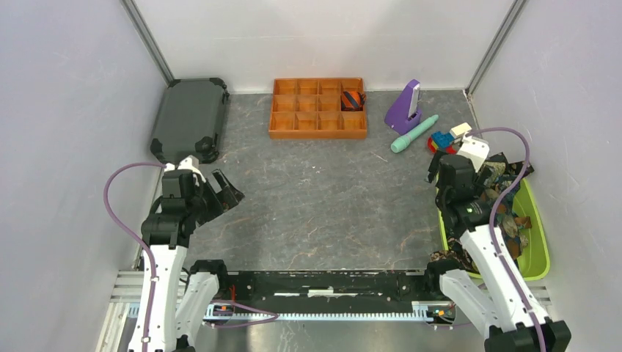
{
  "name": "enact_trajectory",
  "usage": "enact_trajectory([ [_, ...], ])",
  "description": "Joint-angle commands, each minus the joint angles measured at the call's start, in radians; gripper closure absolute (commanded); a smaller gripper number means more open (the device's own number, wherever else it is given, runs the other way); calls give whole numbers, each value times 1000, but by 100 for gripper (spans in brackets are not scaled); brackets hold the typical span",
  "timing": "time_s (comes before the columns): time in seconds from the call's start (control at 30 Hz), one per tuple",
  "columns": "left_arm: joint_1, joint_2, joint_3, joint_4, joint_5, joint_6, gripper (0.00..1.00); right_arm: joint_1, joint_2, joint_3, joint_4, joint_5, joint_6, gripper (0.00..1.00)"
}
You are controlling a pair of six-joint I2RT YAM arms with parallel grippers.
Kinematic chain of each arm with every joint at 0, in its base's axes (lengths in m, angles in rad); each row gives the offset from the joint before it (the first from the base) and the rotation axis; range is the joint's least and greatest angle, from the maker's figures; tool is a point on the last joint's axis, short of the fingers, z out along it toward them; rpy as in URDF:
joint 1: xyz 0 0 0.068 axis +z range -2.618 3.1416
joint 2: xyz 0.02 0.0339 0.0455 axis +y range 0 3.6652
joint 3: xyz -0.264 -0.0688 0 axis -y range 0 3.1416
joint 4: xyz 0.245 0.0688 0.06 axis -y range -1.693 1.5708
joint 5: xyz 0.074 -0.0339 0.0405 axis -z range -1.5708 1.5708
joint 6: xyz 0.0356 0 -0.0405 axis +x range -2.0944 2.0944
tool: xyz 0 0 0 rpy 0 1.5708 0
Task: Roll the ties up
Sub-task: Pick up the tie from the bin.
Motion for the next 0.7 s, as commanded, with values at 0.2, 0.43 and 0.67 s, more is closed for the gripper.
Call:
enact_trajectory([
  [0.2,-49,14,1,28,-3,48,0,-58,144,57,-53,174,58,2],
  [0.43,-58,21,1,28,-4,47,0,-238,249,65,-39,169,42,2],
  [0.67,-62,28,1,28,-3,48,0,-376,290,70,99,-42,5,2],
])
